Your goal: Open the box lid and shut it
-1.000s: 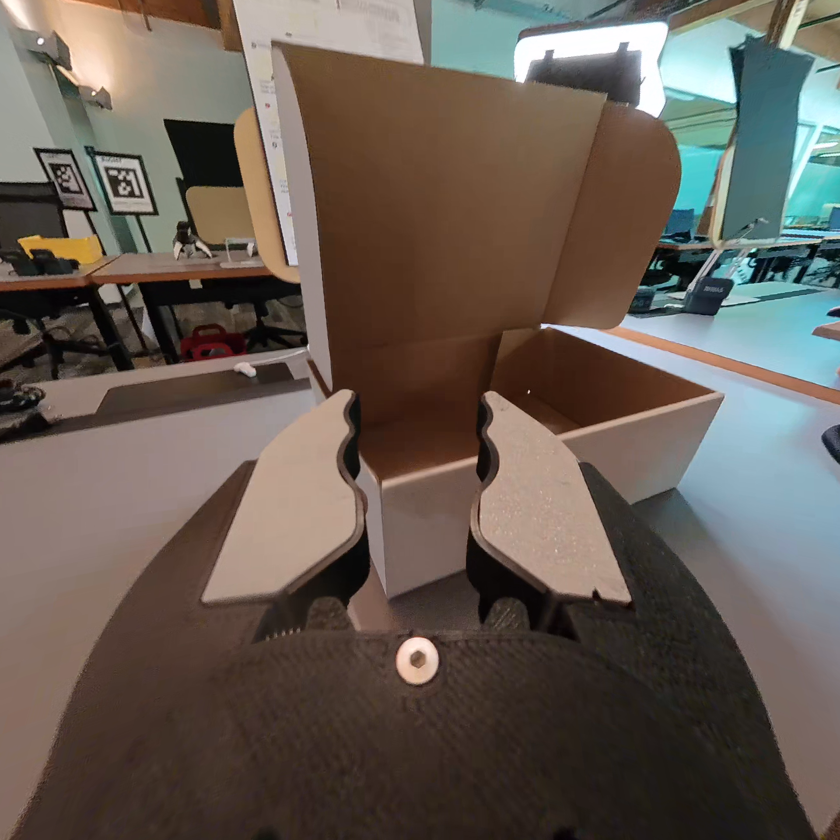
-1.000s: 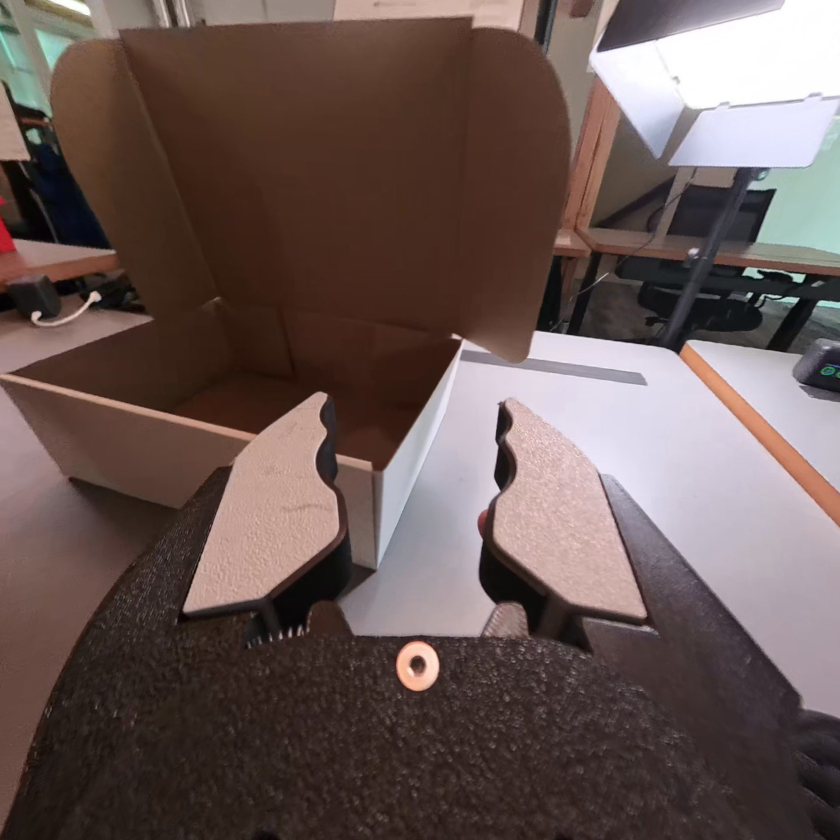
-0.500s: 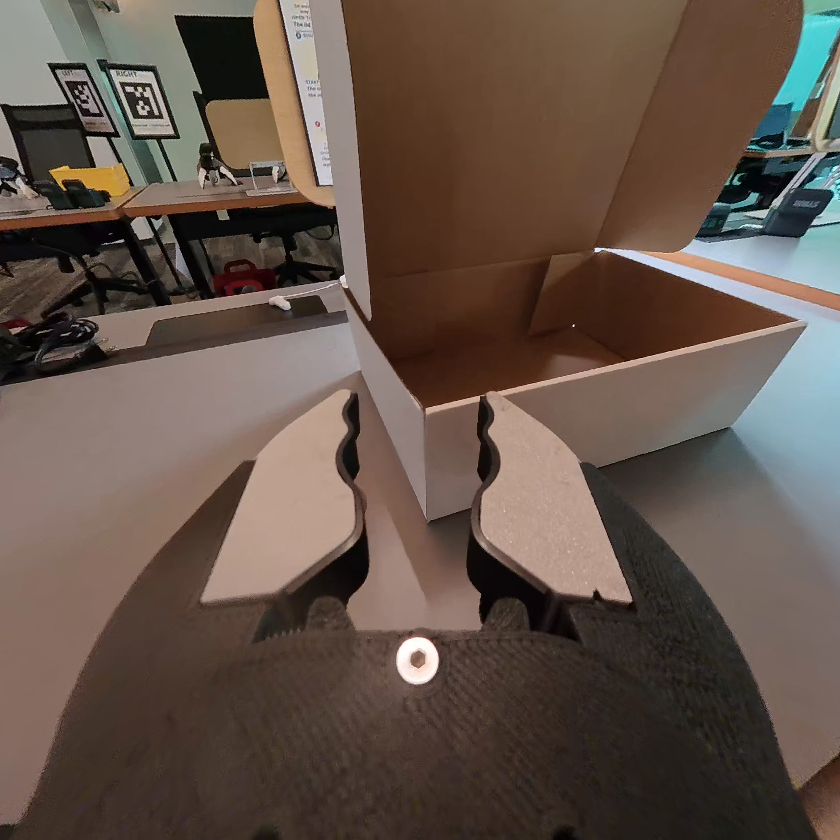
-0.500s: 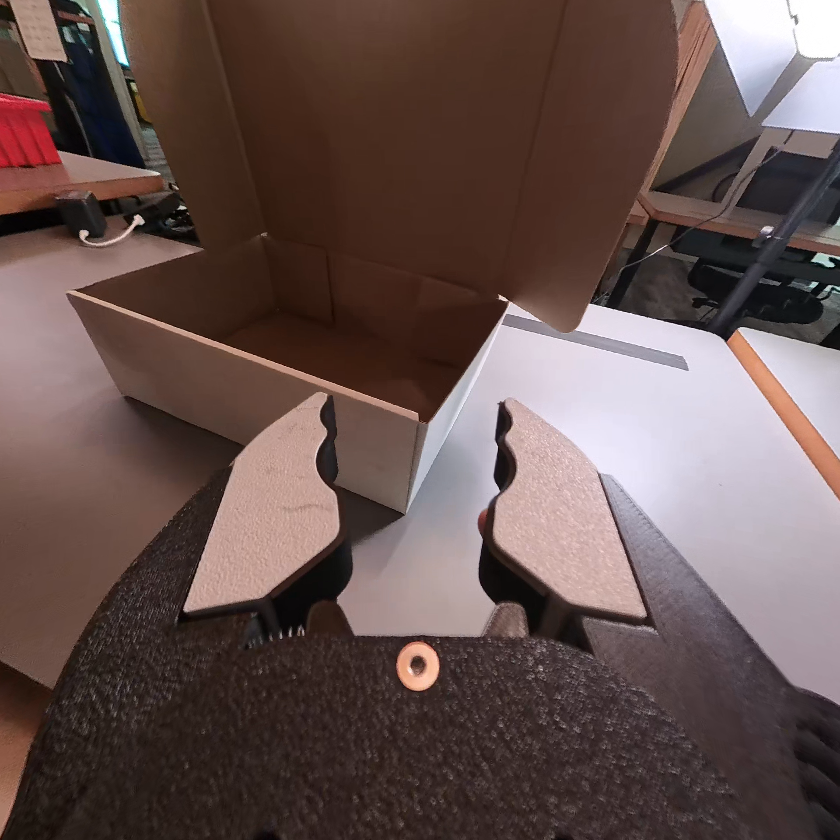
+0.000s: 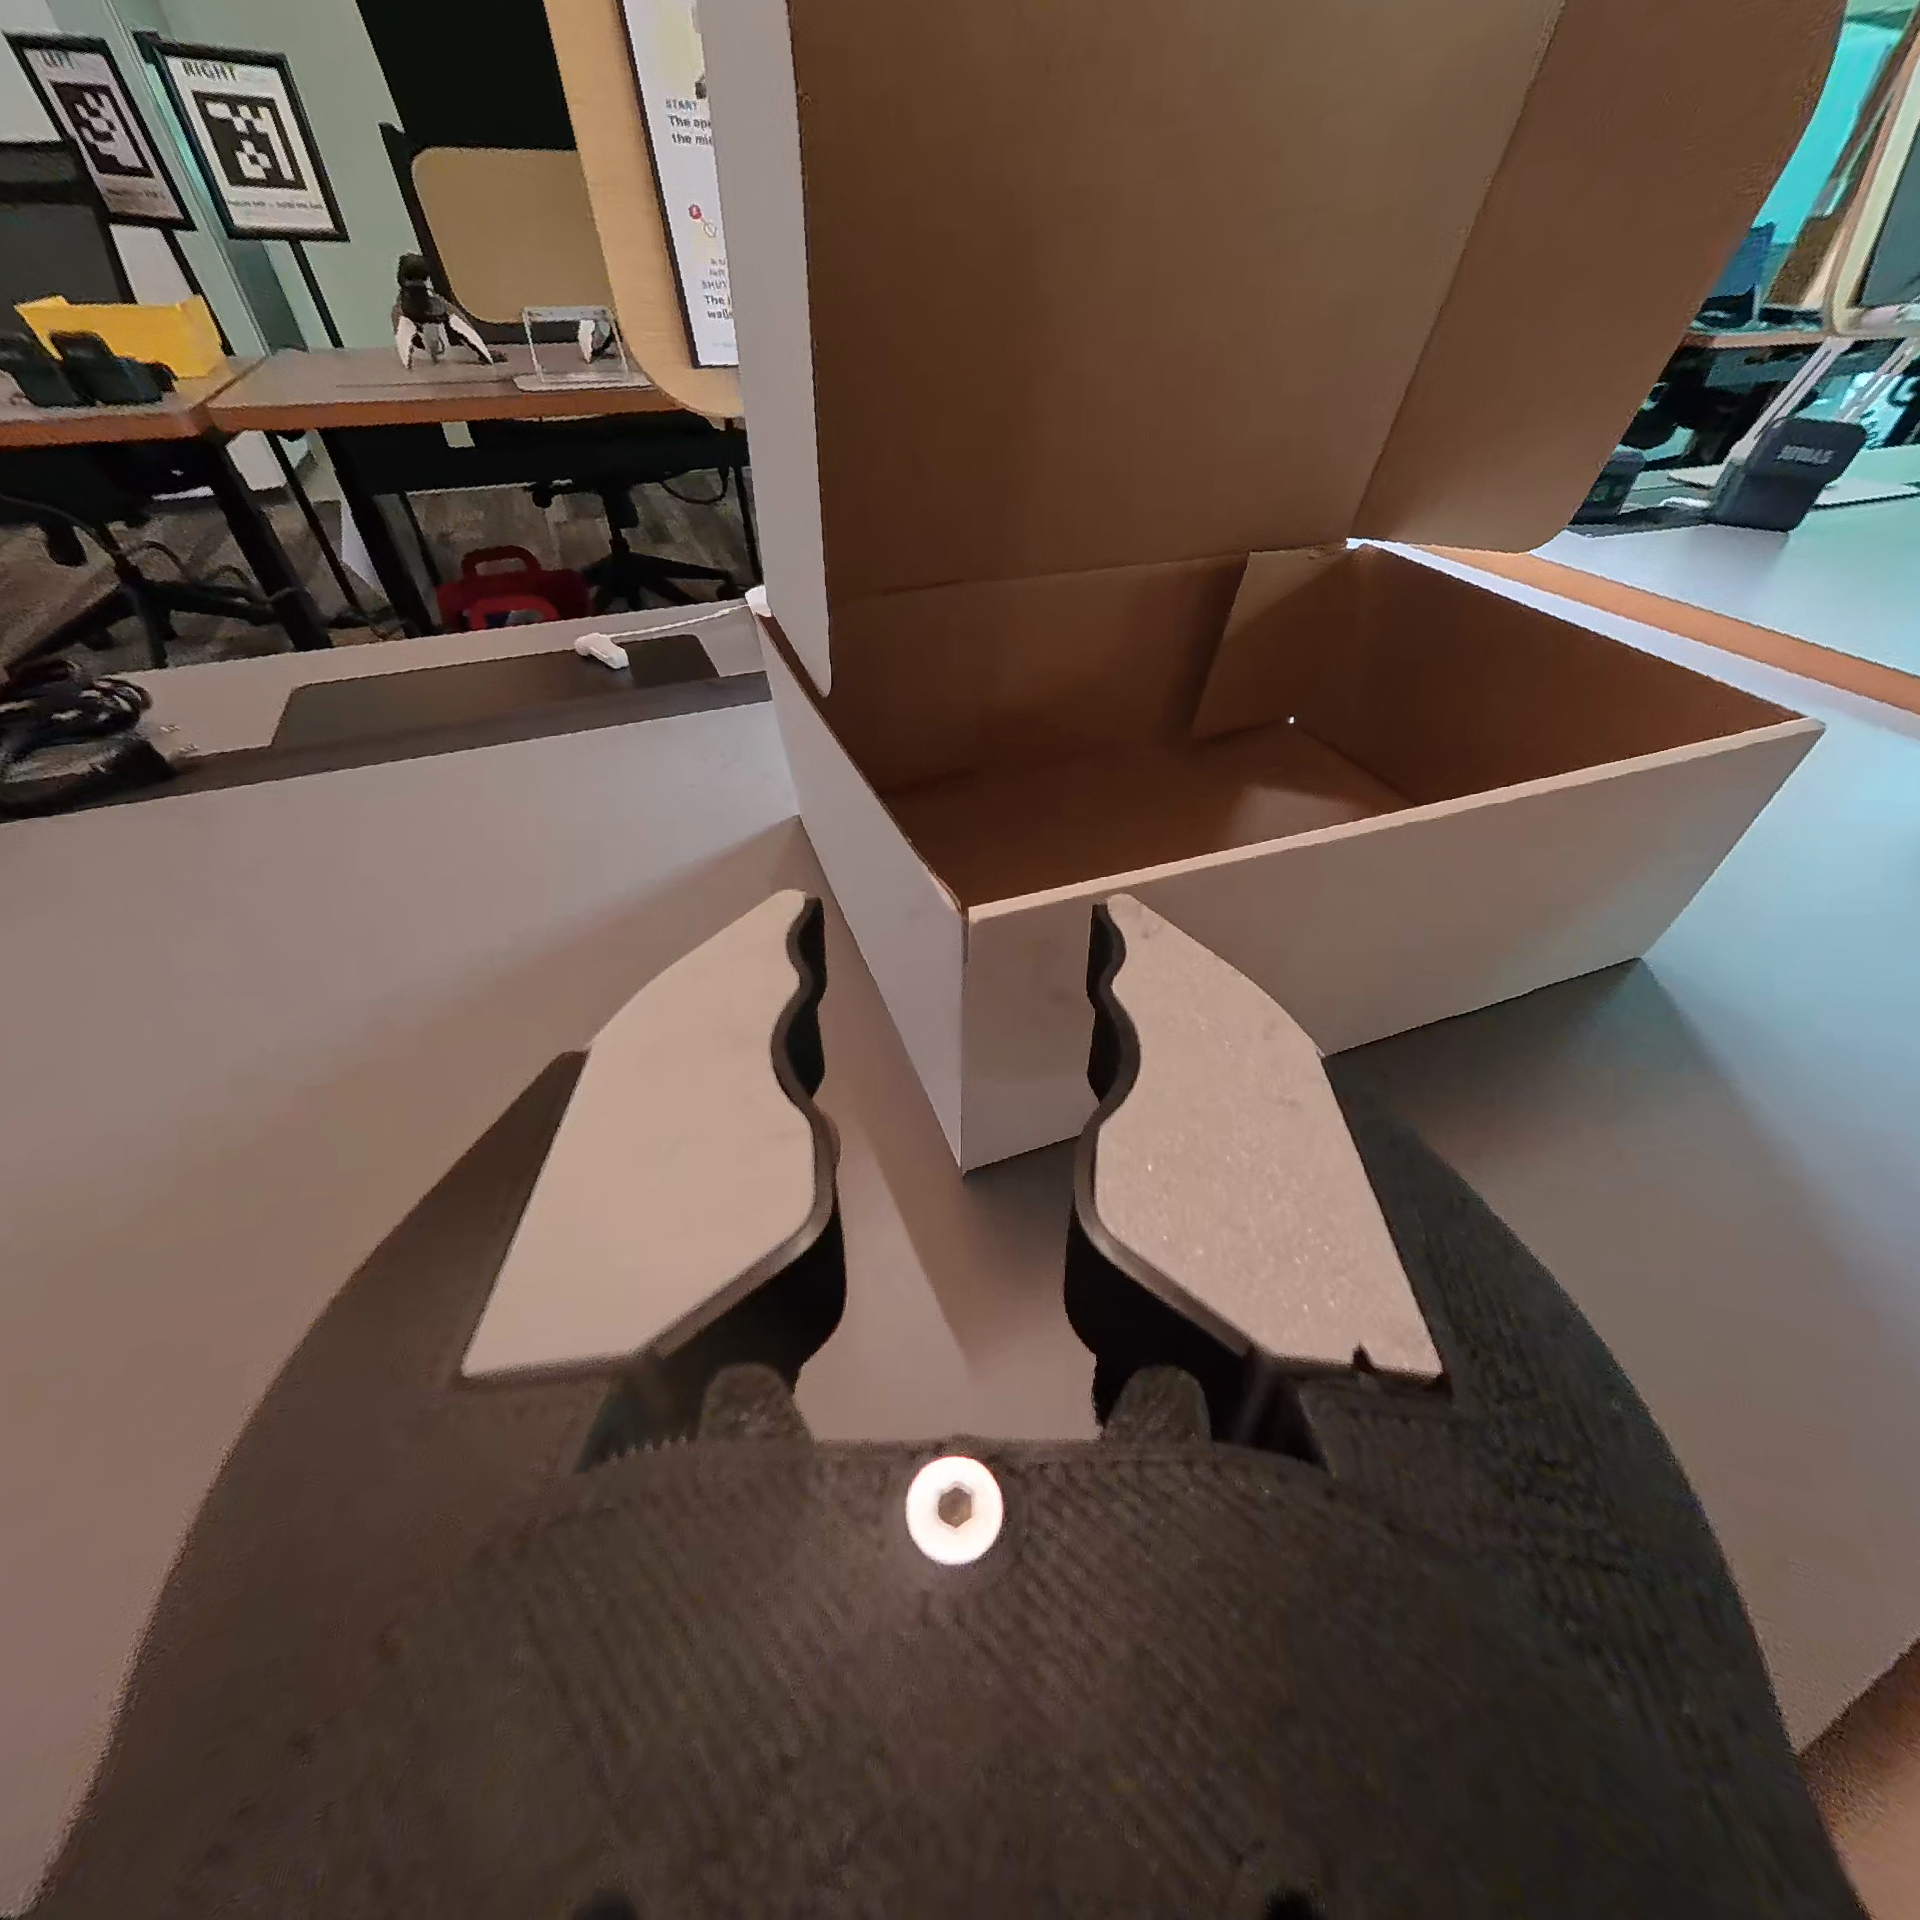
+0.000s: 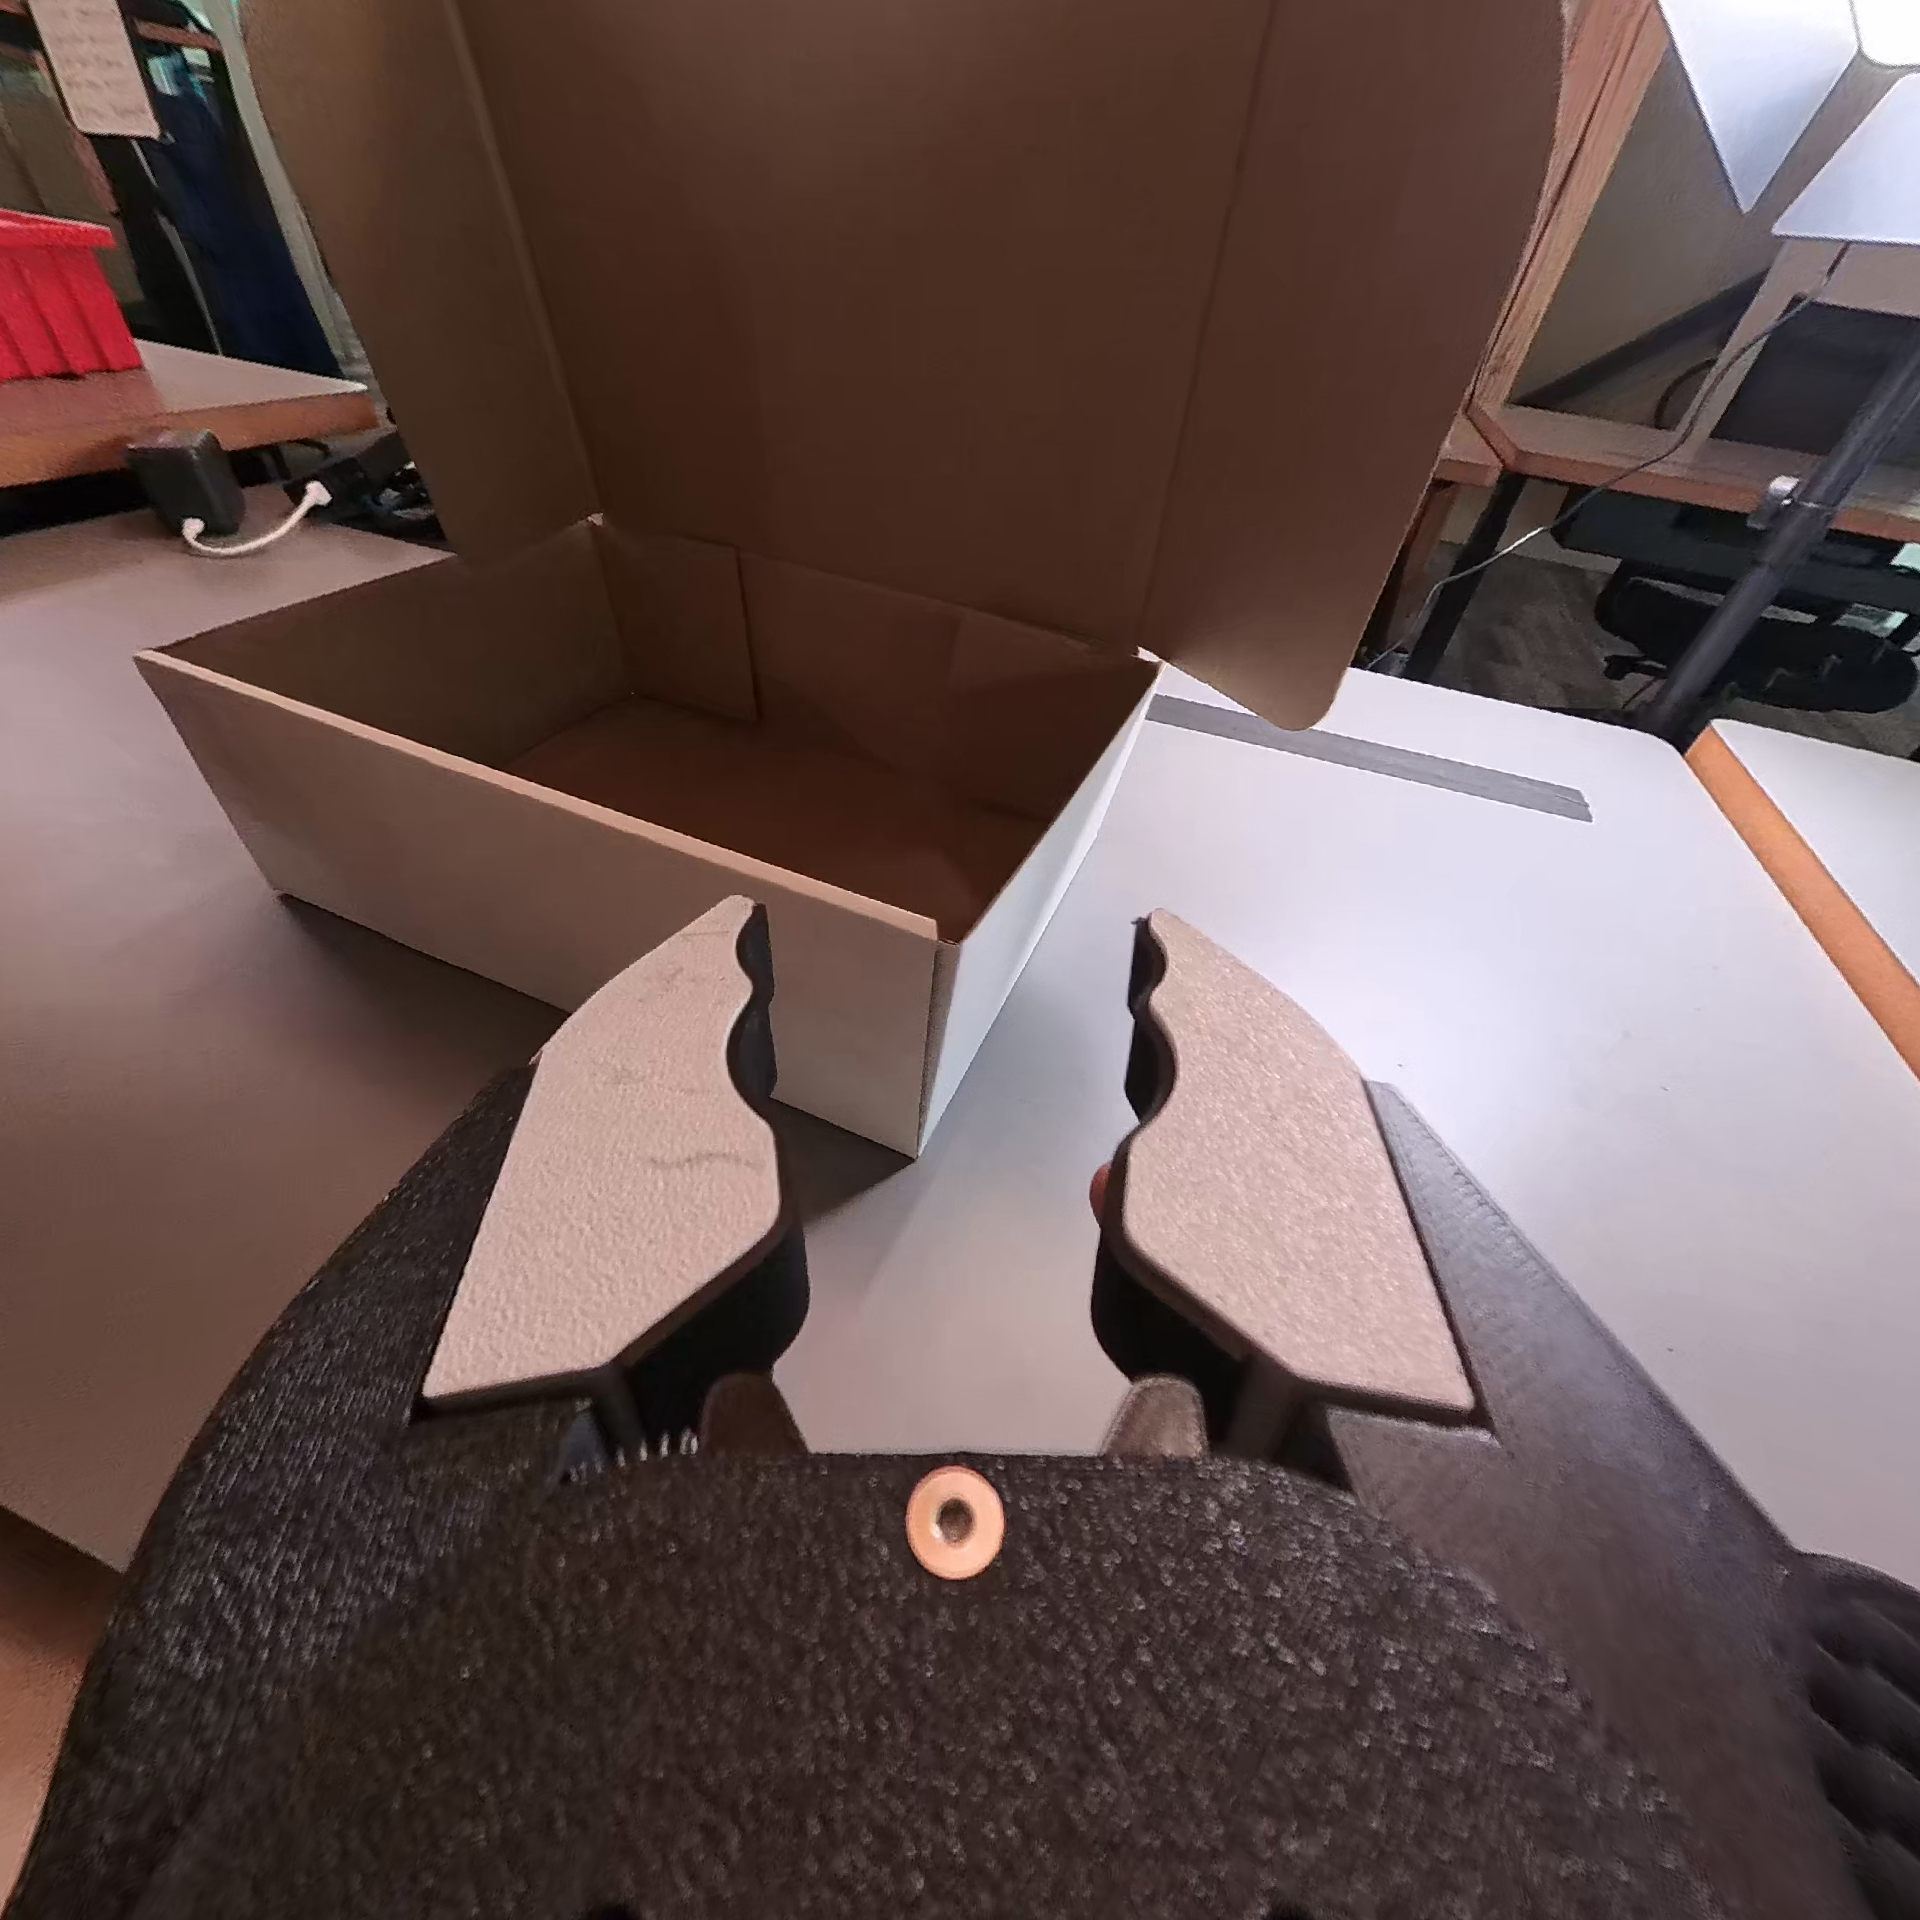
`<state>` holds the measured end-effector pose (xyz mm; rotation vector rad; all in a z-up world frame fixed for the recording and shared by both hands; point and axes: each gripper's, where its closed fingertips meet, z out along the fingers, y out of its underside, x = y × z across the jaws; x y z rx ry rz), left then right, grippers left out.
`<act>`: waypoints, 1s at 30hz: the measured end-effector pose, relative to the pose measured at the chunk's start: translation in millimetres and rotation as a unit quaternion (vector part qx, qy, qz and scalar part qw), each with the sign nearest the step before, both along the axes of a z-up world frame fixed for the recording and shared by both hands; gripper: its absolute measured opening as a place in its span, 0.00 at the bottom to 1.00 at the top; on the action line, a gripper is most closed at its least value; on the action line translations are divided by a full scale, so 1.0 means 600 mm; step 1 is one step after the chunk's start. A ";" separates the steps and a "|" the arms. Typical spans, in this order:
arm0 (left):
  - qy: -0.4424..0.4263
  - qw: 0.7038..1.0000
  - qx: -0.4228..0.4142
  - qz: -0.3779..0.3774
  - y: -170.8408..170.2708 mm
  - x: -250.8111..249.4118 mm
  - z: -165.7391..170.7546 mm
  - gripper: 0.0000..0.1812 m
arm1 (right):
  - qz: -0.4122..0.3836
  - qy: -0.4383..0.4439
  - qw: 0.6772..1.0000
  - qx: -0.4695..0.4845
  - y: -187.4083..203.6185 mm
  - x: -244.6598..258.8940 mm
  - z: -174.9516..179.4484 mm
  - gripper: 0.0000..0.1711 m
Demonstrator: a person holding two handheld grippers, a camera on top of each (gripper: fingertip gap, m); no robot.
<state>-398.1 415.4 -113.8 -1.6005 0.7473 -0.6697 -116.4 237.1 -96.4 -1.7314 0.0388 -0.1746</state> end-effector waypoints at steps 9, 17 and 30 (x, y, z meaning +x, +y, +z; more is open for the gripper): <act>-0.011 0.996 0.004 -0.093 0.001 -0.018 0.006 0.27 | 0.065 -0.009 0.998 -0.009 -0.024 0.055 0.006 0.39; 0.062 0.978 0.008 -0.199 0.061 -0.107 -0.009 0.27 | 0.137 -0.016 0.987 -0.079 -0.064 0.177 -0.022 0.36; 0.128 0.930 -0.017 -0.344 0.189 -0.177 0.053 0.27 | 0.255 -0.004 0.954 -0.157 -0.043 0.304 0.008 0.37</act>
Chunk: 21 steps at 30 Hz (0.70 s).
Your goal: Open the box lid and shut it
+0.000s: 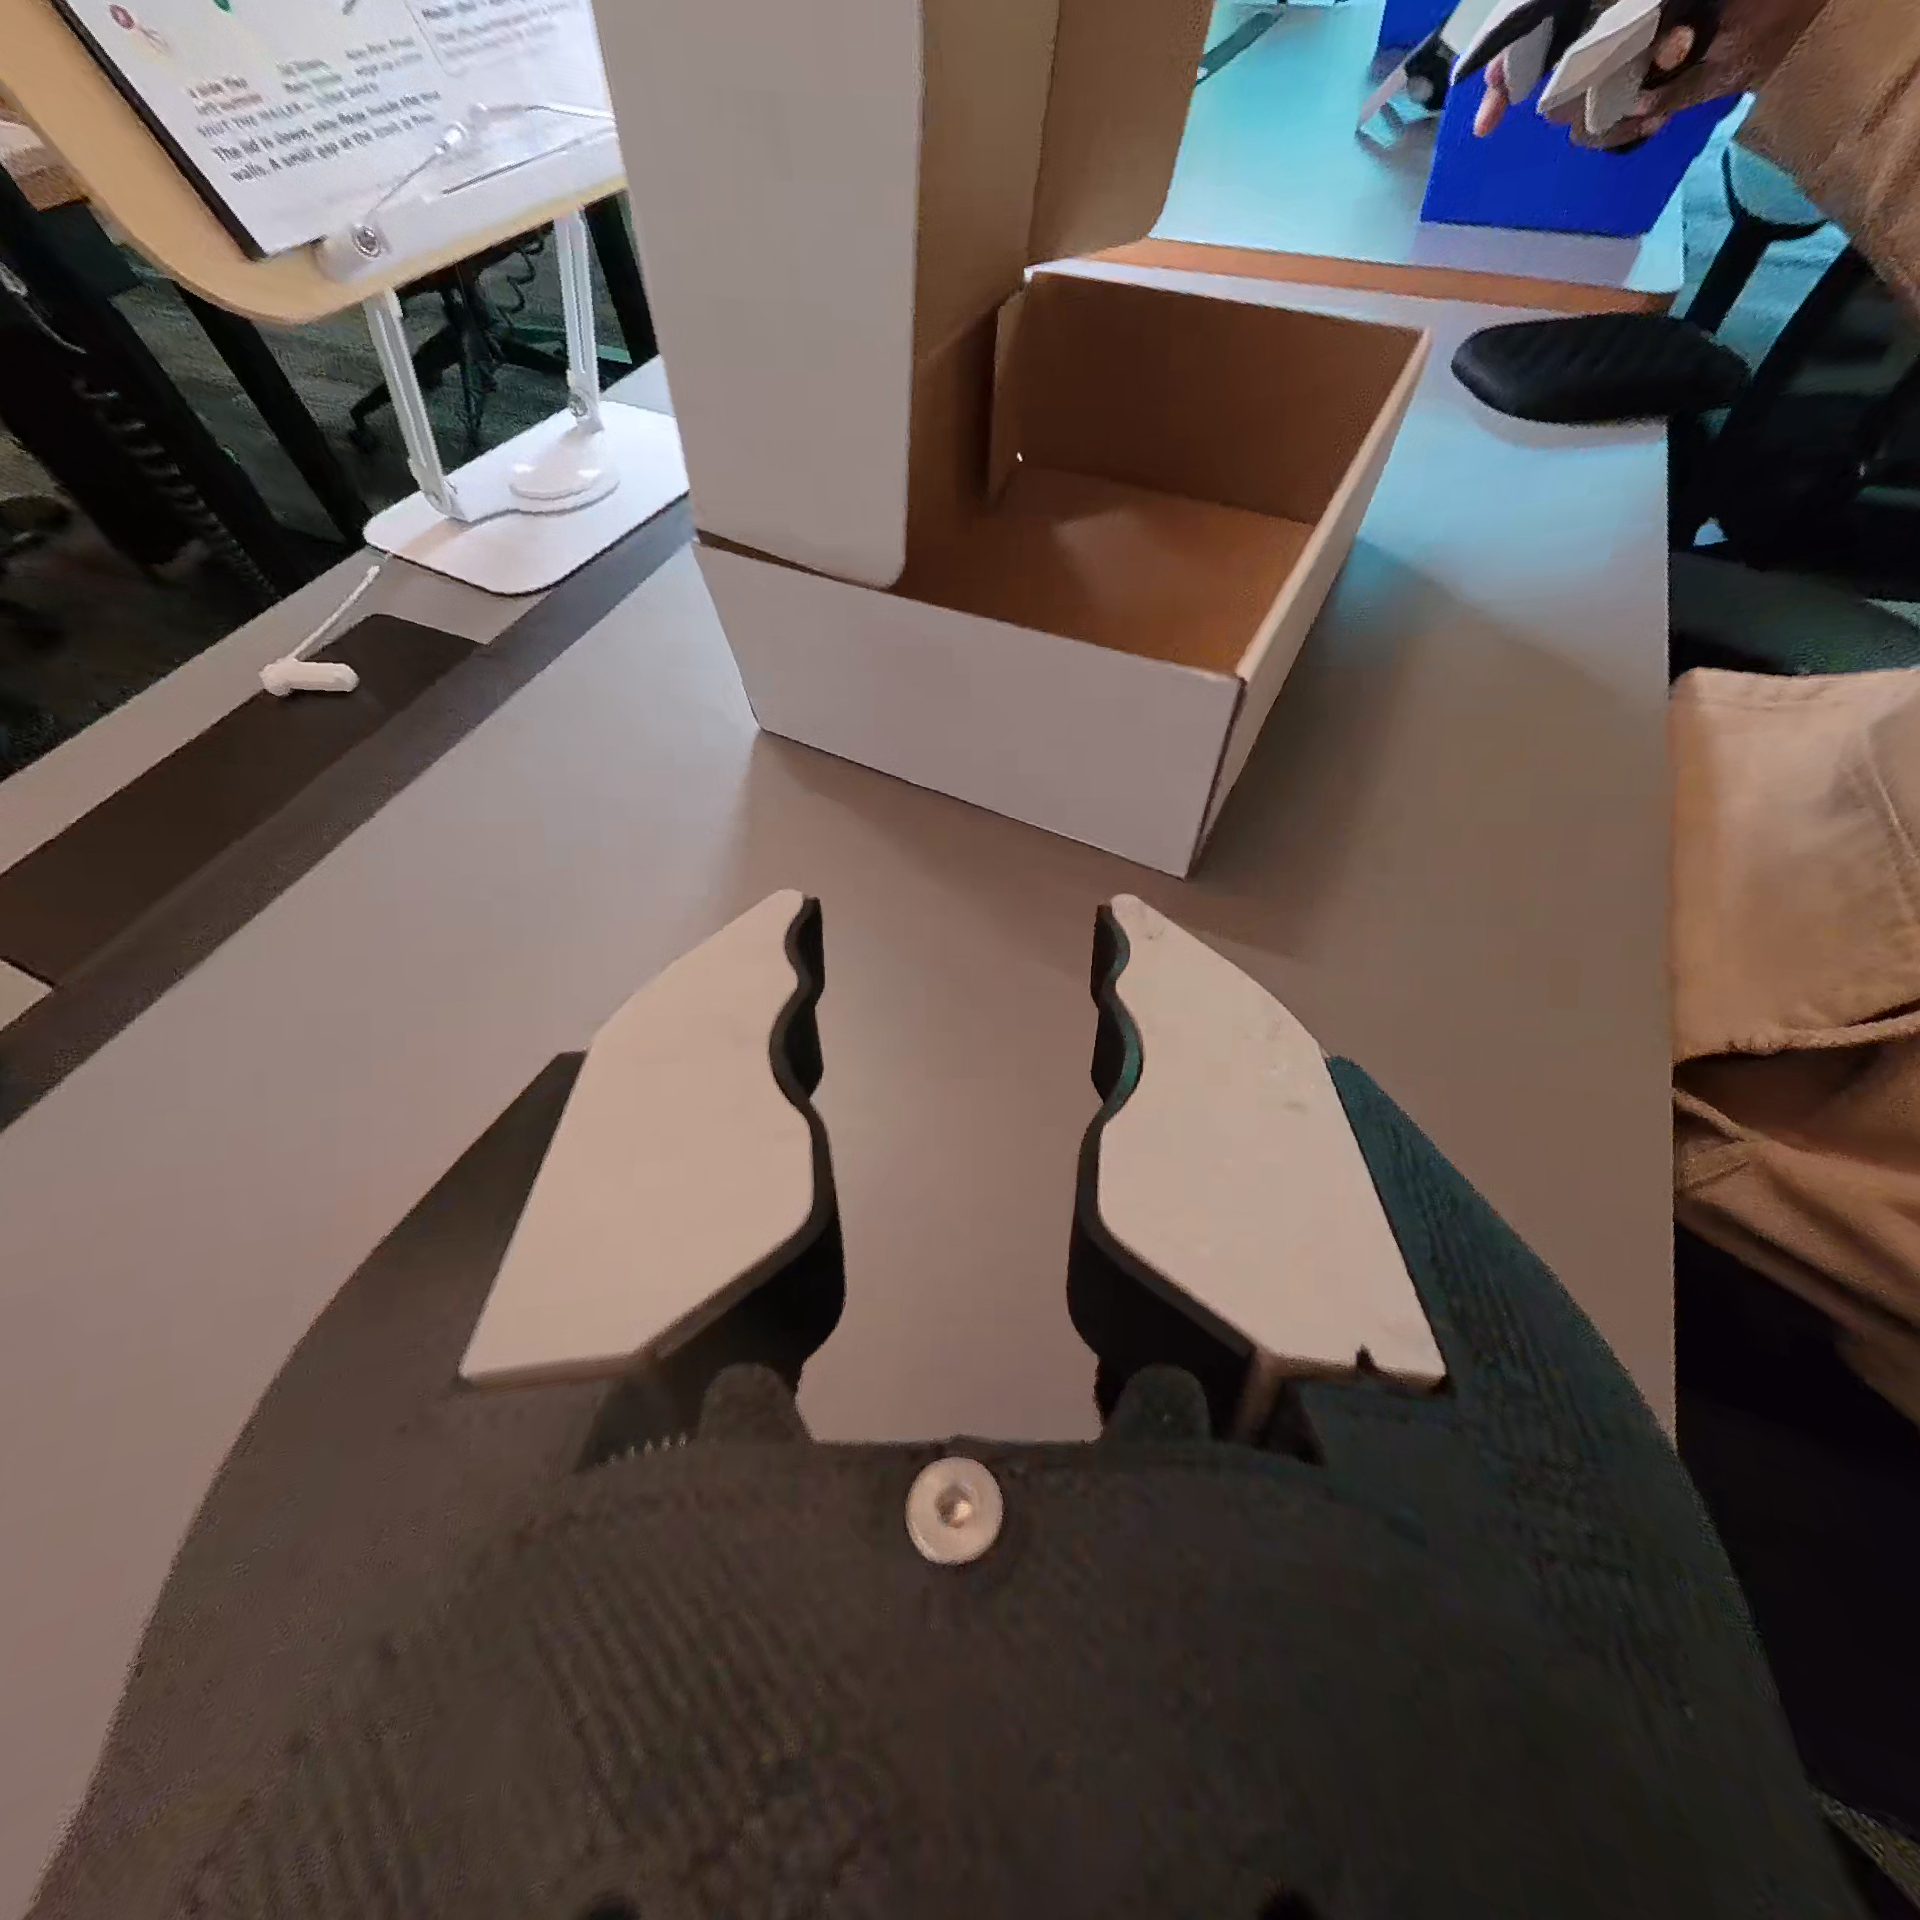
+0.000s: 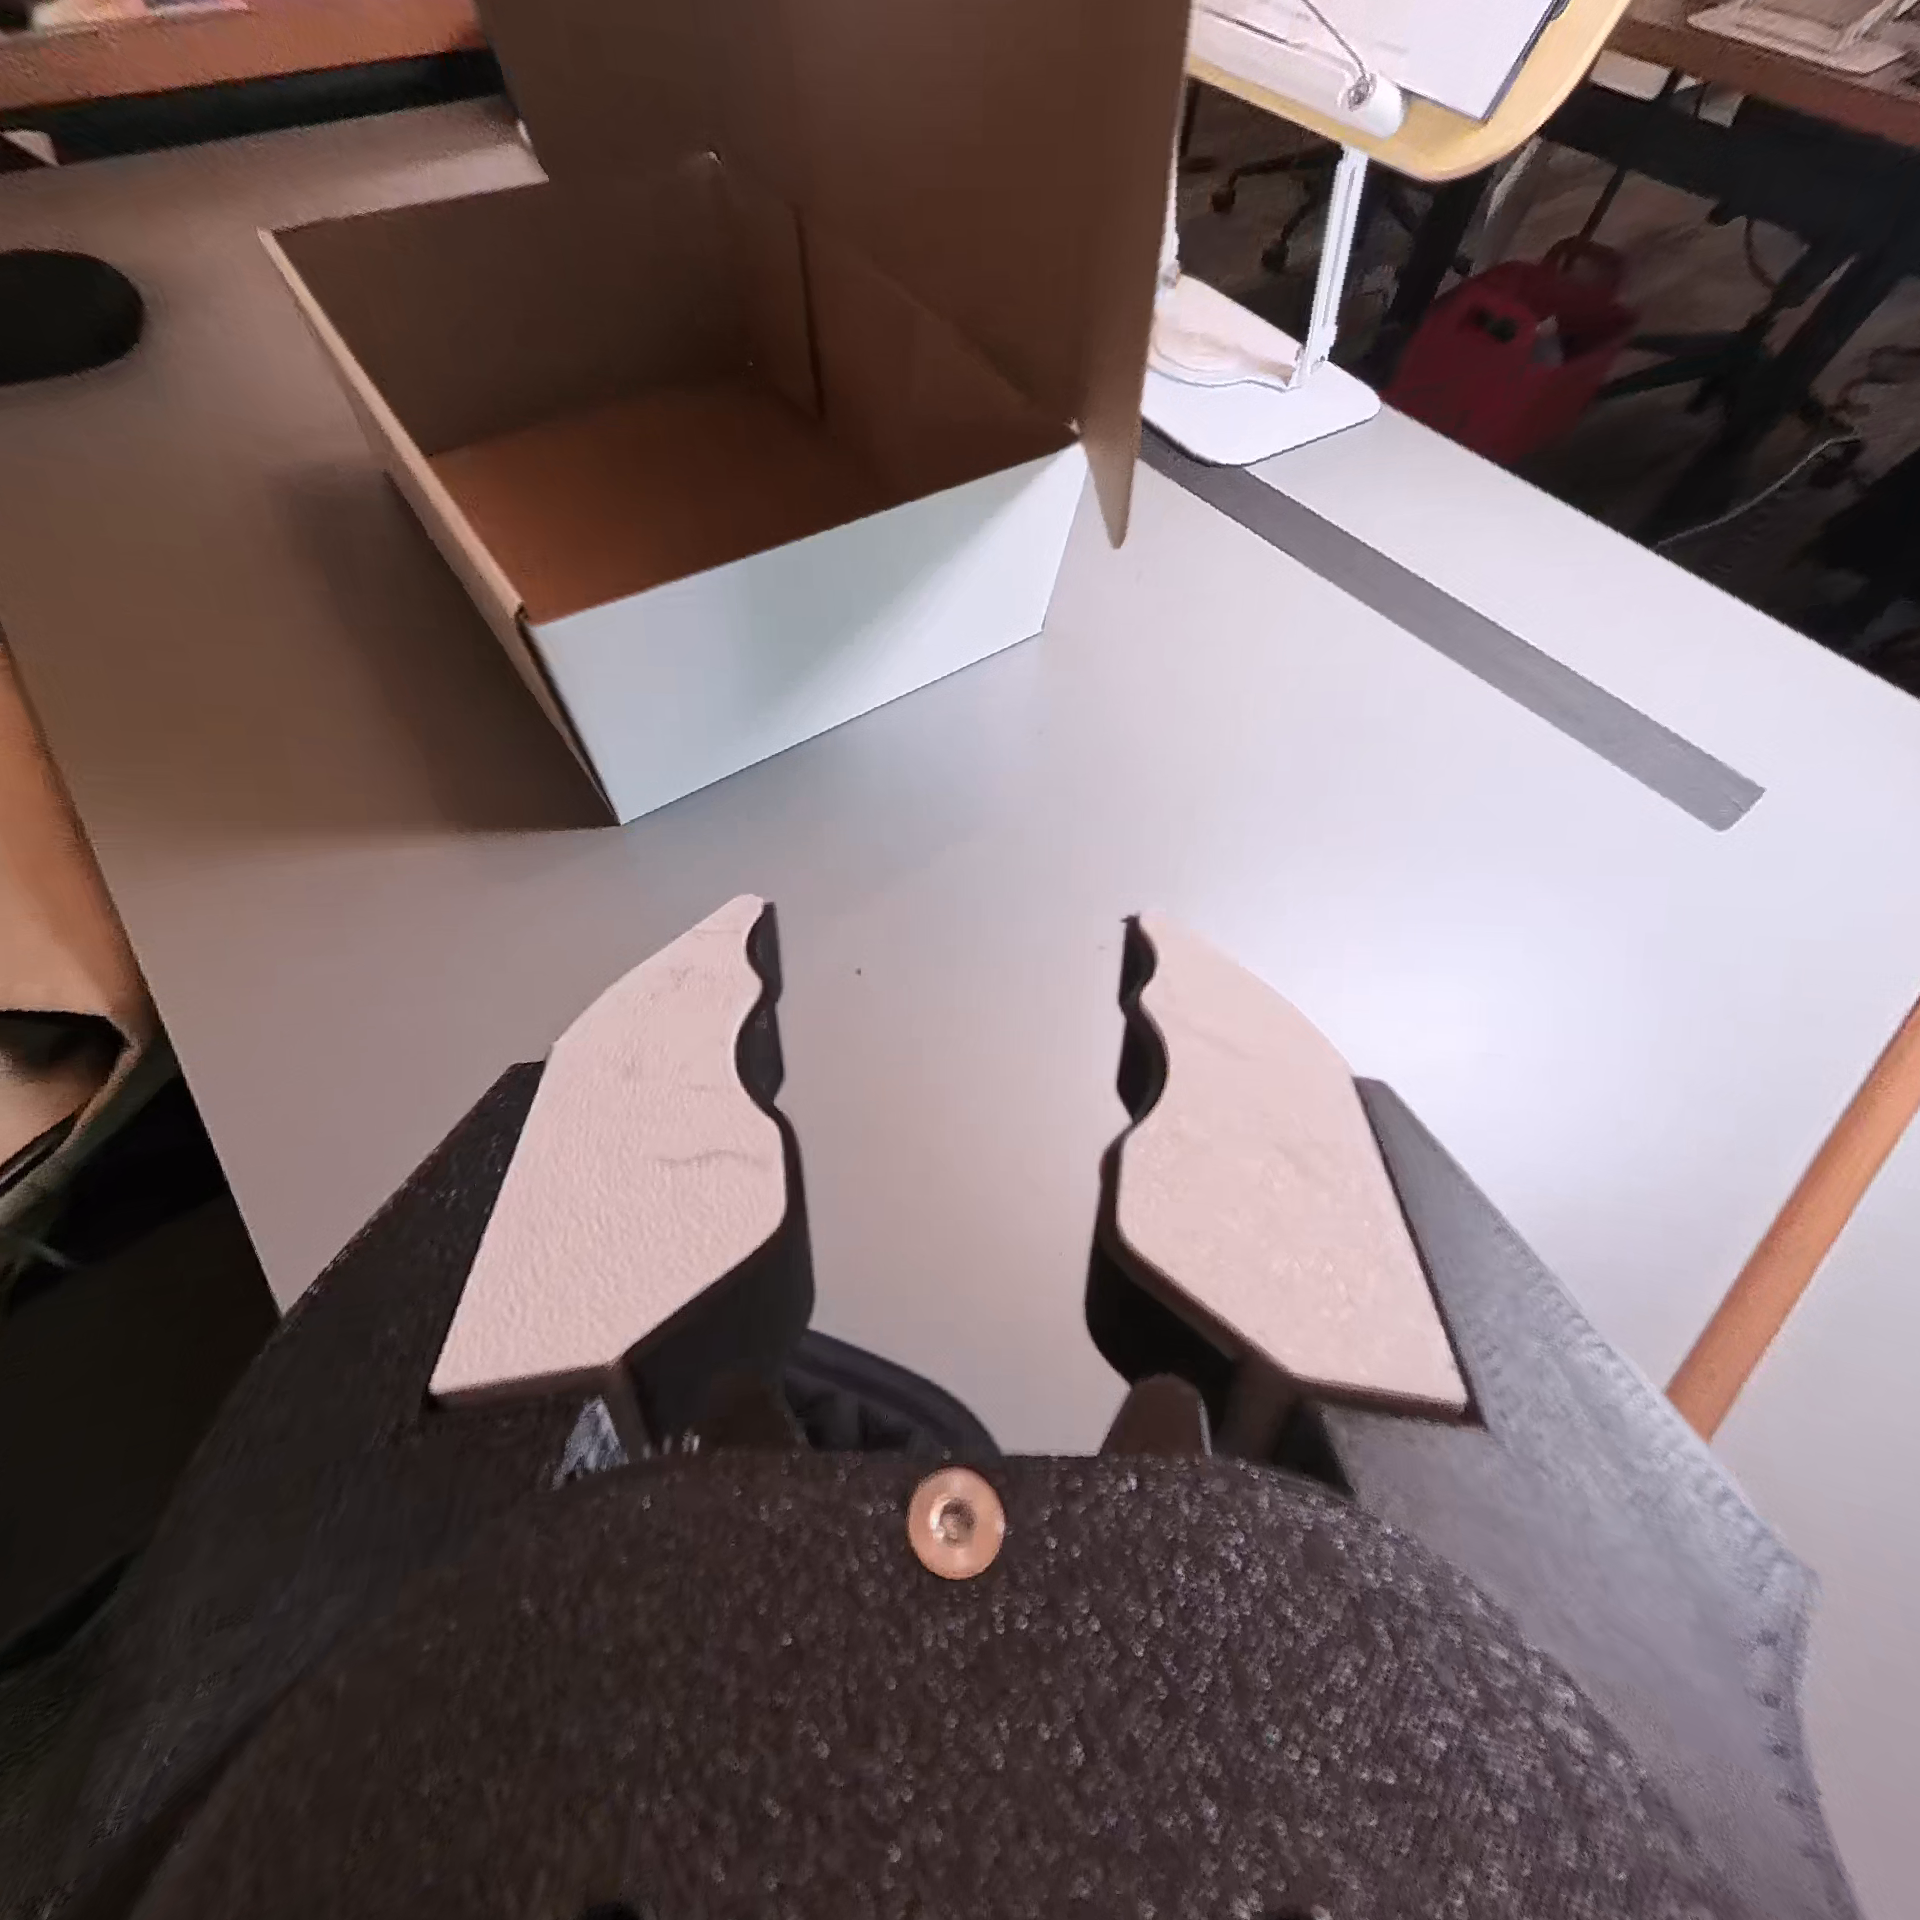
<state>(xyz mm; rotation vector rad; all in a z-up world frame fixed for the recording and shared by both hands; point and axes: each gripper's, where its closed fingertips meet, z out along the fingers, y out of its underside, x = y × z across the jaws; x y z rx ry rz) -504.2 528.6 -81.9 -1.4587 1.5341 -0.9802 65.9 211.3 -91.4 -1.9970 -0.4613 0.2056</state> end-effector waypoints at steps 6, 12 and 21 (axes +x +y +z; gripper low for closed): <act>-0.008 0.999 -0.031 -0.033 0.033 0.040 0.051 0.30 | 0.022 0.013 1.000 -0.017 0.054 0.021 0.046 0.47; -0.017 0.997 -0.056 -0.052 0.055 0.073 0.070 0.30 | 0.040 0.036 0.999 -0.007 0.084 0.040 0.090 0.49; -0.020 0.997 -0.057 -0.042 0.074 0.098 0.070 0.30 | 0.019 0.032 0.999 -0.010 0.099 0.073 0.109 0.50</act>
